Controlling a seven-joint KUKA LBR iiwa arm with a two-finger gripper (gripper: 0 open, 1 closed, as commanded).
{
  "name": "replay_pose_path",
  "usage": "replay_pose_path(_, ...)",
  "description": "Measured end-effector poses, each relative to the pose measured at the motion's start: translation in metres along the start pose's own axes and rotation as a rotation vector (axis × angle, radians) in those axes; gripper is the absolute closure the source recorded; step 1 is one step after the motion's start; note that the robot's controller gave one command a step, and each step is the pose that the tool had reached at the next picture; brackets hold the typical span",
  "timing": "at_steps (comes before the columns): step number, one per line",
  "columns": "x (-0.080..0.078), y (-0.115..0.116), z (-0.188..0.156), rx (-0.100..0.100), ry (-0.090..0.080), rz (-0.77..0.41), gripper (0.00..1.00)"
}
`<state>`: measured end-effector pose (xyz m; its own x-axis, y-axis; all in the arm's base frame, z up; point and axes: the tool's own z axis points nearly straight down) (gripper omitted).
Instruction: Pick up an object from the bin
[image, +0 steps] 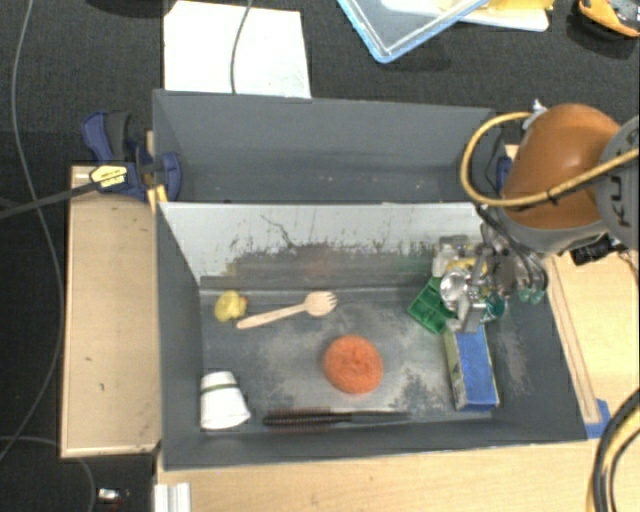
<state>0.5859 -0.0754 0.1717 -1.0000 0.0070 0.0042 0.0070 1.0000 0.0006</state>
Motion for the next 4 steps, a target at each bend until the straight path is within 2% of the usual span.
replay_pose_path(1, -0.001, 0.000, -0.005, 0.001, -0.008, -0.002, 0.00)
replay_pose_path(2, 0.000, -0.008, 0.036, 0.001, -0.012, -0.100, 0.00)
replay_pose_path(3, 0.012, -0.014, 0.055, -0.002, -0.016, 0.020, 0.00)
replay_pose_path(4, 0.004, -0.020, 0.077, -0.005, -0.034, 0.018, 0.00)
